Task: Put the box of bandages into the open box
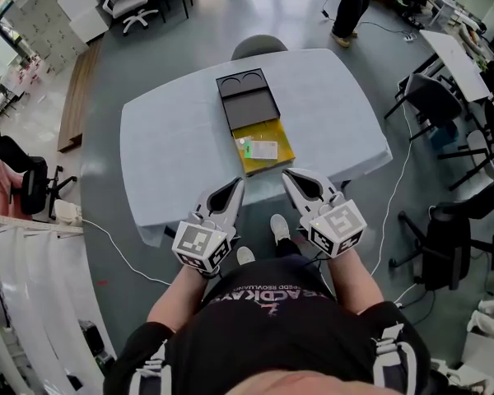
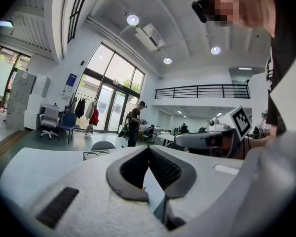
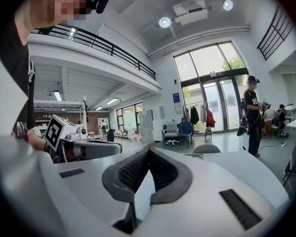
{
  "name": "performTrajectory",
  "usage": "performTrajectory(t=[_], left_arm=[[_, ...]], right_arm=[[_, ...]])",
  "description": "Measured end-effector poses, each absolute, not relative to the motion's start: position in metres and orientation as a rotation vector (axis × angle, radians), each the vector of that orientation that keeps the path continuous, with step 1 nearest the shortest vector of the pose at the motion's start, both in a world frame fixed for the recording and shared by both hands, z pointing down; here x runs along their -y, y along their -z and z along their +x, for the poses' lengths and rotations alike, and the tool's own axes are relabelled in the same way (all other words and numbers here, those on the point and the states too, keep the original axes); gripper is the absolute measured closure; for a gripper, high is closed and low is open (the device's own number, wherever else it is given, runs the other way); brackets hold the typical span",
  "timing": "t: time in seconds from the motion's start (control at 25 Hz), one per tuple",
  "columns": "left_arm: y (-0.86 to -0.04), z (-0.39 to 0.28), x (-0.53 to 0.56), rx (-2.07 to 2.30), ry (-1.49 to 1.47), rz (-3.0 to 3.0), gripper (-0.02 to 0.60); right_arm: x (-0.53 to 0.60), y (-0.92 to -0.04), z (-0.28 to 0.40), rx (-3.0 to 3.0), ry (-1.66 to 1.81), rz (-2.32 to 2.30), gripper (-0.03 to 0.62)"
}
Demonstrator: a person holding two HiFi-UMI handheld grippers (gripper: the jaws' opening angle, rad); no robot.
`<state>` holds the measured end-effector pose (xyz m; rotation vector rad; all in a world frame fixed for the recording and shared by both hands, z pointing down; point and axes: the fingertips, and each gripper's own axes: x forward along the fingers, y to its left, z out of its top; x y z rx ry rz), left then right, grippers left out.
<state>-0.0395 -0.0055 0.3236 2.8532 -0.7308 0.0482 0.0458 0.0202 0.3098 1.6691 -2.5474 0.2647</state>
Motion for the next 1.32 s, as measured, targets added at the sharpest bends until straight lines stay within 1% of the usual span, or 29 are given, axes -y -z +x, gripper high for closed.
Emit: performTrajectory(t=[0.96,1.32], left_arm=[[-0.325,-0.051,0.007,0.7,-0.045,2.854,0.566],[-0.327,-0.046,0.016,0.694,-0.048,2.868,0.566]], right_arm=[[-0.016,-0.312,0.032,2.537,-0.277,1.681,0.583],[-0.006,-0.313,0.037,2.537,-0.268,1.687,0.583]])
